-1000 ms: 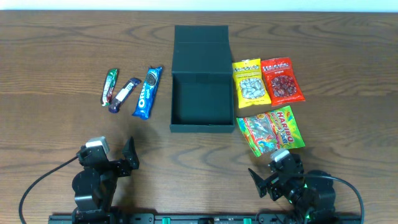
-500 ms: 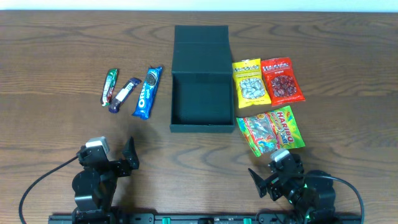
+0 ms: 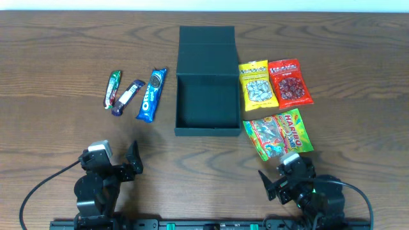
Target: Pack container
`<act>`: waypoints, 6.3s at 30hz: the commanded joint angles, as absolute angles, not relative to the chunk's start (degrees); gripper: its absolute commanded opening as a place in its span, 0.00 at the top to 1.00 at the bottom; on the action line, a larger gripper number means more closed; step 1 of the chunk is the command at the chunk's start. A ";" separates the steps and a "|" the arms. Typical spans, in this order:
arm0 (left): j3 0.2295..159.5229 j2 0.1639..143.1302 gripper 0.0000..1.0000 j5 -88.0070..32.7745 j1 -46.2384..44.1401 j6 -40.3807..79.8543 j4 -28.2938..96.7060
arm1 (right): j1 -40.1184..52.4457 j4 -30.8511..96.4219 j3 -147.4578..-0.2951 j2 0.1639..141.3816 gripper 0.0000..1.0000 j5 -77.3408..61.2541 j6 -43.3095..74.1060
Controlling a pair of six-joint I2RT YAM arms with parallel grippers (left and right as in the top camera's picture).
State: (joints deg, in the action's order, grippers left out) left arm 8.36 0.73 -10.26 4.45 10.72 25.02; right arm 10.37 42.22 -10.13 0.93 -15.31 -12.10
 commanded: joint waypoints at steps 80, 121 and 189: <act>7.18 0.25 0.05 -9.91 4.51 11.16 24.82 | 6.52 42.13 -57.60 99.53 0.99 1.50 5.82; 7.18 0.25 0.05 -9.91 4.51 11.16 24.82 | 39.20 29.61 -77.36 106.76 0.48 8.49 48.99; 72.18 92.71 0.05 -6.13 -5.32 -4.47 24.12 | 13.04 35.94 -87.29 88.77 0.01 -7.57 -5.41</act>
